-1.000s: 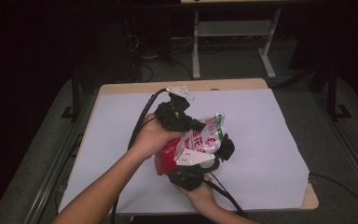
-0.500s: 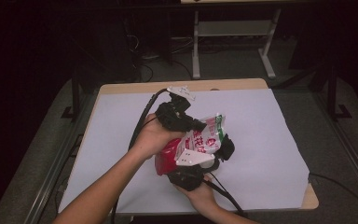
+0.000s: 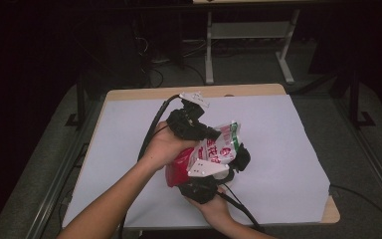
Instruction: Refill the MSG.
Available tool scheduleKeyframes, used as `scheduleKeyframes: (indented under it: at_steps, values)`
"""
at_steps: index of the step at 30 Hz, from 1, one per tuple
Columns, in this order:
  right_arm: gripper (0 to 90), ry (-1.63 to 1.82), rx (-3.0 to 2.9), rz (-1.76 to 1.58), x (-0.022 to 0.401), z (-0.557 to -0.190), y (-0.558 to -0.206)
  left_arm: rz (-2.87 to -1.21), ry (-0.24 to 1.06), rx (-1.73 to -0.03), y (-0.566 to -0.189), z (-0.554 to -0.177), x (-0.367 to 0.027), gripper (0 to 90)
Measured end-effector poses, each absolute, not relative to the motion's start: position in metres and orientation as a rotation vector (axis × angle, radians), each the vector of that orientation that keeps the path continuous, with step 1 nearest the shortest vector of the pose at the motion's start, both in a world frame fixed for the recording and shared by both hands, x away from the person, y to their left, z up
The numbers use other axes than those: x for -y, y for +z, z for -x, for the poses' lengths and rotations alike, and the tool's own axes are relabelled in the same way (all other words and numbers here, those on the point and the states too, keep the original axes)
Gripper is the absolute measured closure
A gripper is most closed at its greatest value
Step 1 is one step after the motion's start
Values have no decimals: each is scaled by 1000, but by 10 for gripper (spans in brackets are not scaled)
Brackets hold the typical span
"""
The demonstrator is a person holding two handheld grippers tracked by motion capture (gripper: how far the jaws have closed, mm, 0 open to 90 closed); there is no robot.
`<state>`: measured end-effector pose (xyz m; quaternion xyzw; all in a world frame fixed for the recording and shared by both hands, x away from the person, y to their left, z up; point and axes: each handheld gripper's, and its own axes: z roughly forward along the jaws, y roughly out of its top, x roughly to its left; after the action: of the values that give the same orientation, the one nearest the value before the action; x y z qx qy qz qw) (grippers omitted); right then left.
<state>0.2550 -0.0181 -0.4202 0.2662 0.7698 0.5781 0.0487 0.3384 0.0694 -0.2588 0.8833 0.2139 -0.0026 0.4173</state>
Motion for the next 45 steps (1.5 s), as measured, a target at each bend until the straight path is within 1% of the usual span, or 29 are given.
scheduleKeyframes:
  at_steps: [45]
  values:
    - [900,1794,-2347,-798,18,-256,-419,-2195,8,-580,-261,-340,-65,899]
